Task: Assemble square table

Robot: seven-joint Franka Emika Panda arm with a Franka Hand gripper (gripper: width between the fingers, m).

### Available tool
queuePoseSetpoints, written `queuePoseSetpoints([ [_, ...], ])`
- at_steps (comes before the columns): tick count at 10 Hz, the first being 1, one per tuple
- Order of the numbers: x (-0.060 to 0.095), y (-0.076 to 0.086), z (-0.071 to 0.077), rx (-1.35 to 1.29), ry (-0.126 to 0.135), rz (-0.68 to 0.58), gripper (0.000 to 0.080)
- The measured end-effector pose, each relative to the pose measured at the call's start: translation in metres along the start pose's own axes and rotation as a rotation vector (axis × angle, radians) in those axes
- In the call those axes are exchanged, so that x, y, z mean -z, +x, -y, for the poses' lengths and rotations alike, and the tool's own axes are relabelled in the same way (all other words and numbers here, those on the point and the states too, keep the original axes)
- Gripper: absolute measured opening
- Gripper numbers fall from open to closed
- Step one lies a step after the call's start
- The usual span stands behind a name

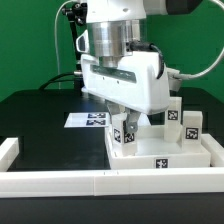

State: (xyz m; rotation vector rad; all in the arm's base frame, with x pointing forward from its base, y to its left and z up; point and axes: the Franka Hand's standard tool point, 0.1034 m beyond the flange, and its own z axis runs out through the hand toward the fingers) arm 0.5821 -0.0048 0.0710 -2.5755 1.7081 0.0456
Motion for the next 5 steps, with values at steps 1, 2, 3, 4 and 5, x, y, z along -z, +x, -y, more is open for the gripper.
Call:
queuePoseSetpoints([
  [1,-0.0003,-0.0006,0.0001,-0.086,-0.011,0.011,0.0291],
  [2,-0.0002,-0.0001,0.0009,-0.140,-0.015,0.013,0.0291],
  [3,-0.0001,0.0012,0.0008,-0.199,-0.015,0.014,0.0291],
  [4,0.0001,0.0020,0.0010,-0.207,-0.013,0.011,0.0291],
  [5,-0.0001,0.0017,0.0010,-0.200,-0.013,0.012,0.0393],
])
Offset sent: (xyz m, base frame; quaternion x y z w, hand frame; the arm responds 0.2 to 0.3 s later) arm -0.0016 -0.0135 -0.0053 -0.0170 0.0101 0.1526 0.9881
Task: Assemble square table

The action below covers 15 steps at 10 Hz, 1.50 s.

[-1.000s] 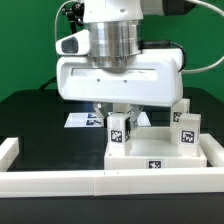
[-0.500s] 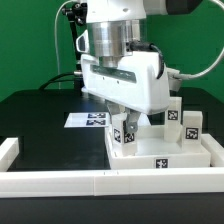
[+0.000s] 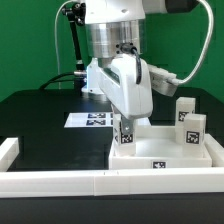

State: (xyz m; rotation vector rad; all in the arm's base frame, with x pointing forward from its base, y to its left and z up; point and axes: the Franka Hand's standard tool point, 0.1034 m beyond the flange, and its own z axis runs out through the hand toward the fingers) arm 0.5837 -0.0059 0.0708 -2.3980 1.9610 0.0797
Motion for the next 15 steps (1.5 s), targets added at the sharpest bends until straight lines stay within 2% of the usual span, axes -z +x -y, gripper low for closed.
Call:
queuePoseSetpoints([
  [1,-0.0001,0.0001,0.0000,0.034,0.001,-0.001,0.0393],
  [2,-0.0002,-0.0003,0.0002,0.060,0.002,-0.001,0.0570],
  [3,0.0001,-0.0012,0.0005,0.114,0.002,-0.002,0.0570],
  [4,0.0013,-0.0017,0.0011,0.227,0.002,-0.004,0.0635],
  [8,0.0022,-0.0064,0.0033,0.677,0.006,-0.006,0.0649],
  [15,0.0018,-0.0031,0.0013,1.250,-0.018,-0.015,0.0649],
])
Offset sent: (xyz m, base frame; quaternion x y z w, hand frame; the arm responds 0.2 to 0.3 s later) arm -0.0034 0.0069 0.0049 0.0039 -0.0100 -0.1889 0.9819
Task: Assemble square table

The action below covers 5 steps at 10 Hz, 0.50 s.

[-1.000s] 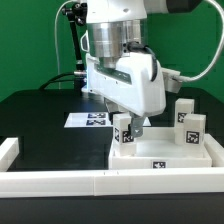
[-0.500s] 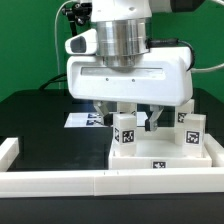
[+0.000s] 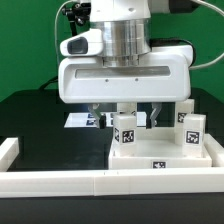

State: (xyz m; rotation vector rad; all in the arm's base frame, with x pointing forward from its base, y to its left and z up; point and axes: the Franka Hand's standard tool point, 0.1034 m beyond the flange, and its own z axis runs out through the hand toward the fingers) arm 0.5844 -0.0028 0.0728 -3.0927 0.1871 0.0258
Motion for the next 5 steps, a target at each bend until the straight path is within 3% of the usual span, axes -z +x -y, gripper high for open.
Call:
queuePoseSetpoints([
  [3,0.0003,0.0009,-0.0024,0.174,-0.010,-0.003,0.0649],
  [5,-0.0003,0.0007,-0.0029,0.160,-0.010,-0.002,0.0377],
])
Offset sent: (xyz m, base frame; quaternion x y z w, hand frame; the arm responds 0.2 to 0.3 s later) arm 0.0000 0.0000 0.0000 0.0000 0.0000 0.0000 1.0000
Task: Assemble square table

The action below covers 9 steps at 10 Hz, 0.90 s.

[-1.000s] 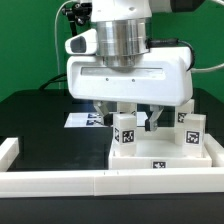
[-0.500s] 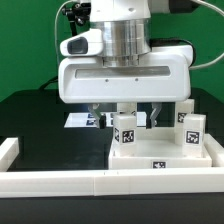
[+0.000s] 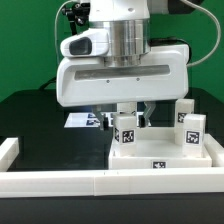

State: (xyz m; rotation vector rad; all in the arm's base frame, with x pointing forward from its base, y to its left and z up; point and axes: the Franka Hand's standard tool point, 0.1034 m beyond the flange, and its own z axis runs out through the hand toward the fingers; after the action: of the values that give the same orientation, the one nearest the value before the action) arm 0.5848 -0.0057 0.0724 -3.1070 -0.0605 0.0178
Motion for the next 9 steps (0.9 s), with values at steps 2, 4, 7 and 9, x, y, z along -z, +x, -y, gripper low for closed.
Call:
queuePoseSetpoints([
  [2,0.0000,0.0001,-0.0005,-0.010,0.000,0.000,0.0289],
  [4,0.0000,0.0000,-0.0007,-0.044,0.000,0.000,0.0289],
  [7,-0.0001,0.0016,-0.0045,-0.313,0.003,-0.012,0.0289],
  [9,-0.0002,0.0013,-0.0083,-0.569,0.000,-0.024,0.0291],
])
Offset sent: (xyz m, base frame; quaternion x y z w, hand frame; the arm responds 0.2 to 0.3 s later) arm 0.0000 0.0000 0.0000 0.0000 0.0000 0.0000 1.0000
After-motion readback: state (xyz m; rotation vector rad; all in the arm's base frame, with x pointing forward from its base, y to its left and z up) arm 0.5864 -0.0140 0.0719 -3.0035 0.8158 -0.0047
